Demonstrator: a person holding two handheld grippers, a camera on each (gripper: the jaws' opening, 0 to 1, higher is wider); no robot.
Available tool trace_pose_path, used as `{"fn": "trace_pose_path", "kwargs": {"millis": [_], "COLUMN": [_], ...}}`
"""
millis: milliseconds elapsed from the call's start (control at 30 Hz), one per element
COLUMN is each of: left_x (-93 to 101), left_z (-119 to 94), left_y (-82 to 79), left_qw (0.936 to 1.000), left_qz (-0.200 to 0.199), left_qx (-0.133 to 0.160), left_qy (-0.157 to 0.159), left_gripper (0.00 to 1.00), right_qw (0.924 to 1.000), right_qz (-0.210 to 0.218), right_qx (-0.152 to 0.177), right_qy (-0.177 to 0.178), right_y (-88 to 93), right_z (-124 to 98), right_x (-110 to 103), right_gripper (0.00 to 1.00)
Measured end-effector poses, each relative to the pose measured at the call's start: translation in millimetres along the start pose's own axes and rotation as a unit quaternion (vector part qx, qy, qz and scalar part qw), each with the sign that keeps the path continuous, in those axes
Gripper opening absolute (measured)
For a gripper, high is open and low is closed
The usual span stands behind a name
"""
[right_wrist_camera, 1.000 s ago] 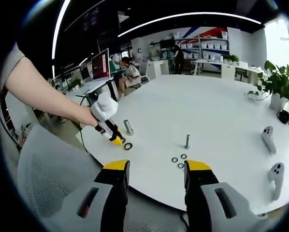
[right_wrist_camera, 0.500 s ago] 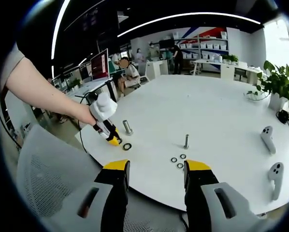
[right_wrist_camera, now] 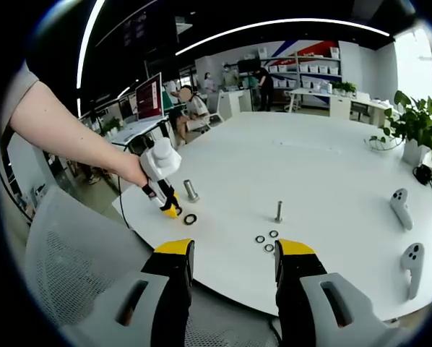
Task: Place the washer onto the threaded stud by aligning its center hole with the stud, sliding it down to the base, and recovering from edge contact or off-axis alignment until the washer reaches the visible bottom stop.
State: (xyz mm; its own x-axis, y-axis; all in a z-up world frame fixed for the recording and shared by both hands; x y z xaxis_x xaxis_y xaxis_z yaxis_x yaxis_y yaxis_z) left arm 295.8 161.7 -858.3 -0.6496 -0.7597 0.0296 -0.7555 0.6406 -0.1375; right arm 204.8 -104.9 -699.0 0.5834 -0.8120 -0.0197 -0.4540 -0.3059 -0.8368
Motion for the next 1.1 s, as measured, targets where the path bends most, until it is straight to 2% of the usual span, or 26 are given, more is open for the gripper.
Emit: {"fn": "trace_pose_path", "kwargs": {"millis": [800,967,1100], "left_x": [-0.3,-0.8,-2.7], "left_z": [-2.4,-4.1,-7.2], "left_y": [5.6,8.7,6.0], "left_qw": [0.9992,0.9993,0.9987], "left_qz": [-0.018,-0.003,-0.006], "left_qx": [0.036,0.037,0.051], "left_qy": [0.006,0.002,0.002], "left_gripper": [0.19,0.19,0.19], "right_qw": [1.0000,1.0000,1.0000], "right_qz": [0.004,0.004,0.003], "right_qx": [0.004,0.005,0.004], "right_qy": [0.003,0.004,0.004], "right_y": [-1.3,-1.5,-1.2], "right_z": [-0.8,-0.9,-0.7], "right_x": [1.7,1.9,1.7], "right_gripper": [0.47,0.47,0.47]}}
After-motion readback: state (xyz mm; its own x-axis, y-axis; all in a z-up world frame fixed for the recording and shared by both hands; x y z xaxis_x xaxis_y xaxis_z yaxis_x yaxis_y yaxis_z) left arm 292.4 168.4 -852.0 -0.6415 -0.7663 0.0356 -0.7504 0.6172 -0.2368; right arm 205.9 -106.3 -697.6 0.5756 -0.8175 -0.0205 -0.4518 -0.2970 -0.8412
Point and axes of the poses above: the point that each gripper's makers call its tool centre point, and the gripper's own axes: z roughly forward along the fingers, x roughly to its right, y roughly out of its underside, the point moved 2 cm from there along -z, roughly backward along the fingers, and after that the axes turned 9 degrees about -z, right-handed, at the moved point
